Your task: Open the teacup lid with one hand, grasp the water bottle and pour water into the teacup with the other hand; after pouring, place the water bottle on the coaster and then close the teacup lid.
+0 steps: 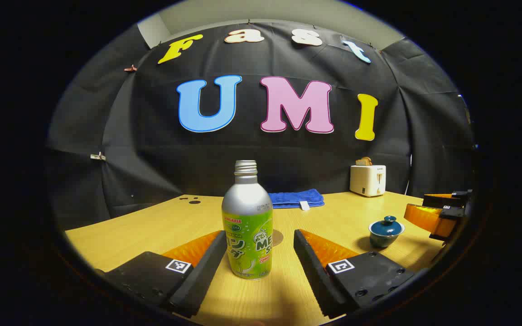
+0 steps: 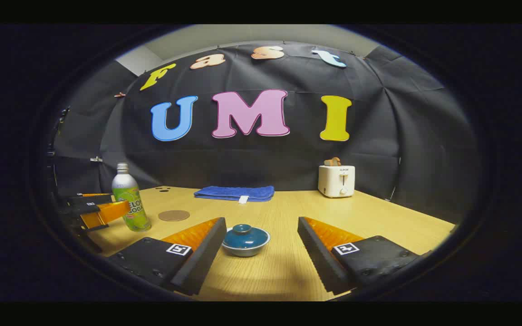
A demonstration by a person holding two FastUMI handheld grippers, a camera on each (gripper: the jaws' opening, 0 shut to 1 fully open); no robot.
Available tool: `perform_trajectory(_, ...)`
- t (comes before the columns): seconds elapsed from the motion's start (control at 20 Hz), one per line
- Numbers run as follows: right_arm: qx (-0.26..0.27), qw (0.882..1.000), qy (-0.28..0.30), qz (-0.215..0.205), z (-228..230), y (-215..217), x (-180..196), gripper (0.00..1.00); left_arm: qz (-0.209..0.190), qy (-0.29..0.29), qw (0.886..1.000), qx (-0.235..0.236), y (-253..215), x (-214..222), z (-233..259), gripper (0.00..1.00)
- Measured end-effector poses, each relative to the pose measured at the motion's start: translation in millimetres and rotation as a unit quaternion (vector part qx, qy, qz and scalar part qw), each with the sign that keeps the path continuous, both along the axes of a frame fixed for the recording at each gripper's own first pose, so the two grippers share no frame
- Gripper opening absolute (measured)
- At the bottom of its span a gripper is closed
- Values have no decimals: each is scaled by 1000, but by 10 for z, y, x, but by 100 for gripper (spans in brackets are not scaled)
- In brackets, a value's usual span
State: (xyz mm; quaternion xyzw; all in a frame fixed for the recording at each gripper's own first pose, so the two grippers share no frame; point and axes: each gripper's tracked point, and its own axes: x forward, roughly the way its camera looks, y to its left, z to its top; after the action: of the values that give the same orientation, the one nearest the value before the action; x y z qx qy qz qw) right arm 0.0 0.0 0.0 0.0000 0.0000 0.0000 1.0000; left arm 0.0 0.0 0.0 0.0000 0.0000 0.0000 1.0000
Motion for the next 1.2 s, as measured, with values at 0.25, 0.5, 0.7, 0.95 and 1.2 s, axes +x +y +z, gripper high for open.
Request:
perform_trajectory(0.25,0,1000,0,0,-2,3,1,98,0,0,1000,0,1,6,8,94)
perform_trajectory(0.5,0,1000,0,0,-11,1,6,98,0,0,1000,0,-1,11,-5,94)
perform_trajectory(0.7,0,1000,0,-6,-9,-10,-3,98,0,0,1000,0,-3,11,-4,94)
perform_trajectory(0.95,0,1000,0,-6,-5,-9,-1,98,0,-1,1000,0,-8,13,-14,94)
perform_trajectory(1.2,1,1000,2,13,-15,60,12,98,0,-1,1000,-1,-5,16,-9,94)
